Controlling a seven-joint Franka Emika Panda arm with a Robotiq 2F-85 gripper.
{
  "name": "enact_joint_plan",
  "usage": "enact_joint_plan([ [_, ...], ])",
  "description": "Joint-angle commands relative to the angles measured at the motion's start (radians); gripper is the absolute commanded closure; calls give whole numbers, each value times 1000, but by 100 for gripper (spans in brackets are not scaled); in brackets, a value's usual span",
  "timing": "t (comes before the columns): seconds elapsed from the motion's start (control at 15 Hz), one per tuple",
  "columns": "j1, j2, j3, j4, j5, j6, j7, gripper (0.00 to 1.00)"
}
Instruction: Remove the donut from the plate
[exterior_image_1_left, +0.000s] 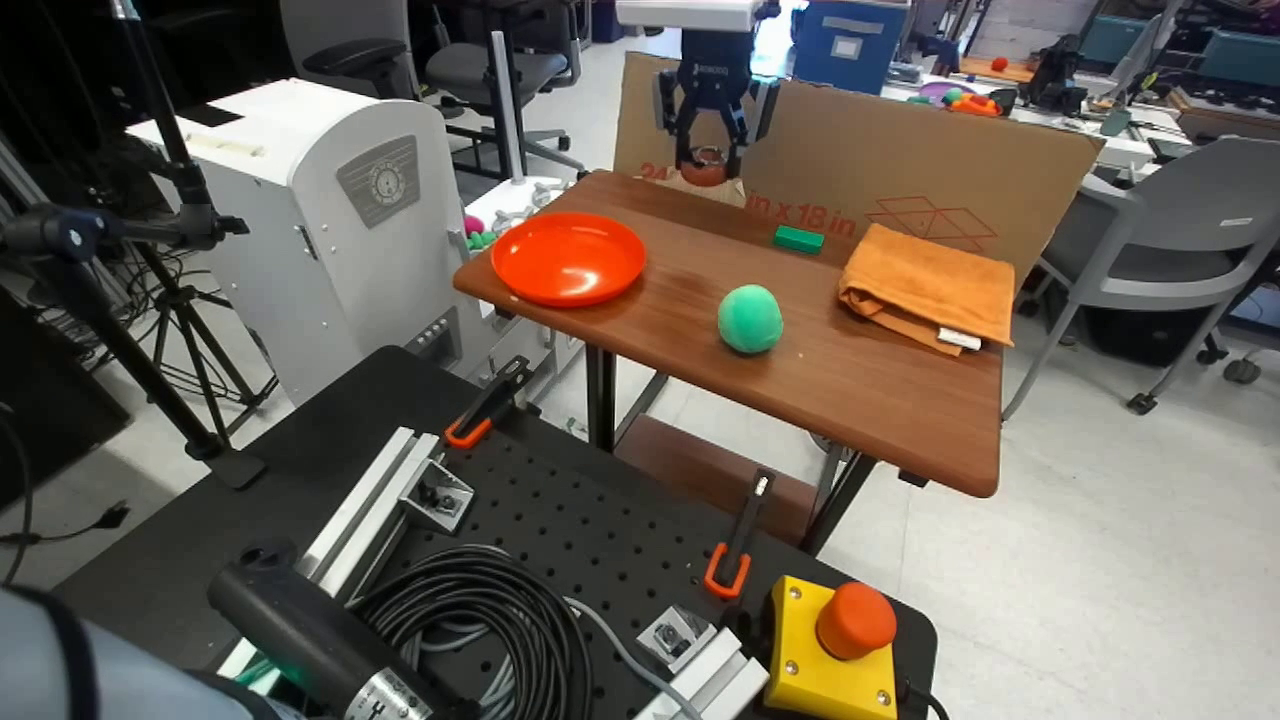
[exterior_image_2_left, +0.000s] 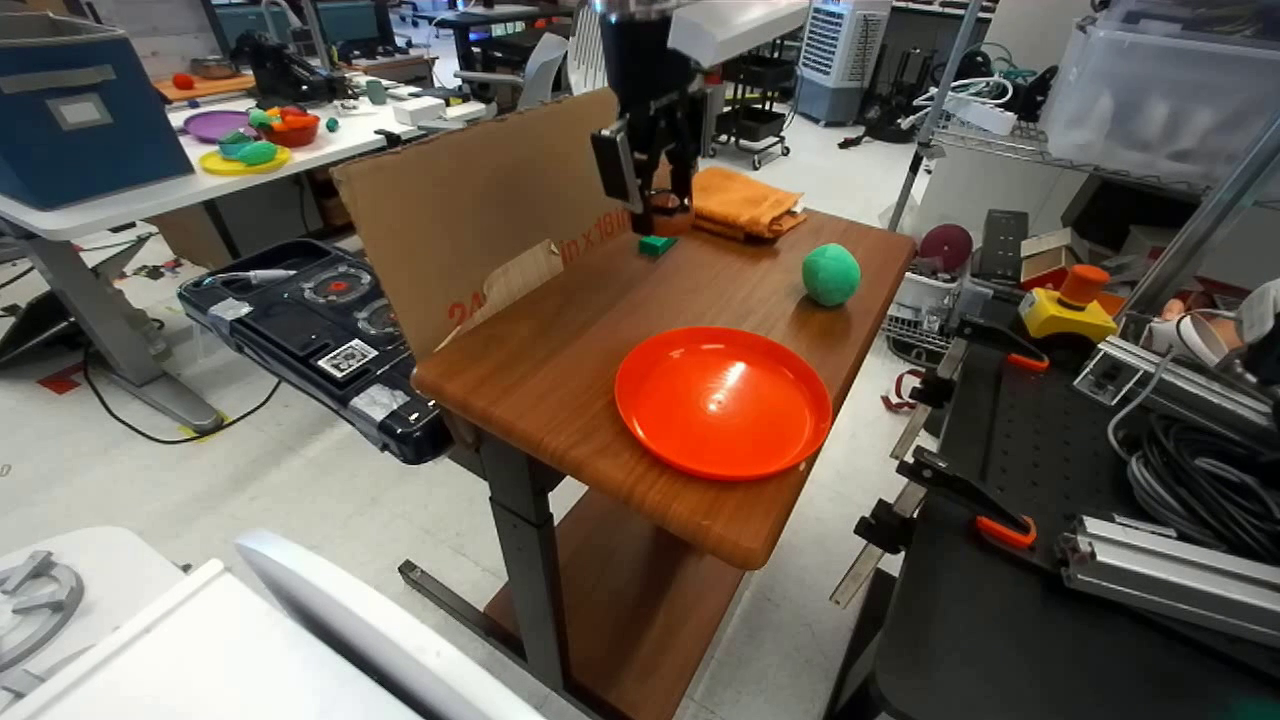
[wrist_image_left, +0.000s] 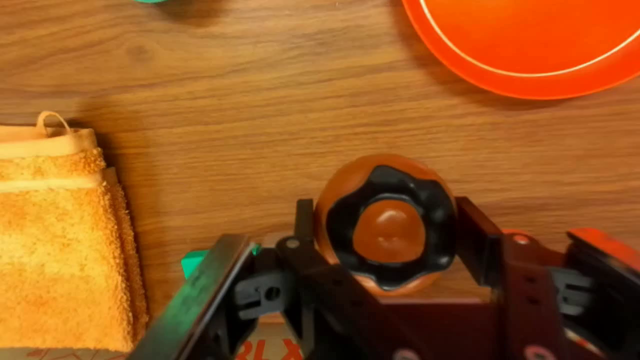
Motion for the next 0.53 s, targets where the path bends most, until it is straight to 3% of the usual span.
enact_joint_plan([
  [0.0, 11, 202, -33, 245, 13, -126, 41, 58],
  [0.47, 31, 360, -38, 451, 14, -255, 52, 58],
])
